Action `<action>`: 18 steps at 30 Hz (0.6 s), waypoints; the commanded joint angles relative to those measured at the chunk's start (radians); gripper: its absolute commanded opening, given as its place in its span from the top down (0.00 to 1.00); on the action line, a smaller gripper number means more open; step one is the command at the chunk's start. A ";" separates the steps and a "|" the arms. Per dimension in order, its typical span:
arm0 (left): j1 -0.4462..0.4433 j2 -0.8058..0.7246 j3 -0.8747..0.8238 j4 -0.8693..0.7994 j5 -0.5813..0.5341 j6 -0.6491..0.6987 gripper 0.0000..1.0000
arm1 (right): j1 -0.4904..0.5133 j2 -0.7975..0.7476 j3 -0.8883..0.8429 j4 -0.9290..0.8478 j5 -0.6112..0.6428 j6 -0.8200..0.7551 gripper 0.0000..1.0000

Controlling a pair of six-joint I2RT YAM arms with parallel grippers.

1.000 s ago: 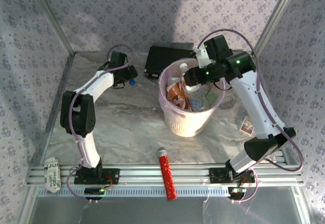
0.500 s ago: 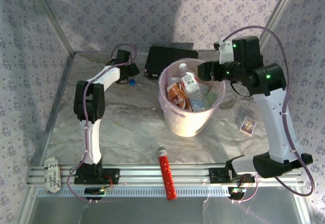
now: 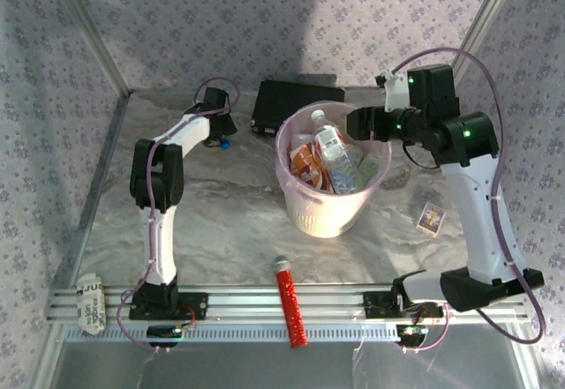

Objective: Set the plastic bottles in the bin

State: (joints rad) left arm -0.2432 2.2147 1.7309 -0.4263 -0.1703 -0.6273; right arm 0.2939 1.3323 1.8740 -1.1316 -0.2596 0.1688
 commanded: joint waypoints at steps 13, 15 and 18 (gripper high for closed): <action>-0.011 -0.545 -0.411 0.163 0.183 0.073 0.45 | -0.001 -0.078 -0.031 0.073 -0.155 0.082 0.28; -0.014 -0.664 -0.499 0.201 0.257 0.081 0.48 | 0.017 -0.071 -0.037 0.113 -0.176 0.106 0.26; -0.018 -0.830 -0.598 0.232 0.368 0.088 0.49 | 0.073 -0.042 -0.021 0.158 -0.161 0.127 0.24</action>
State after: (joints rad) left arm -0.2520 1.4910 1.2026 -0.2691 0.0479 -0.5667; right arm 0.3244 1.2713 1.8481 -1.0451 -0.3874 0.2497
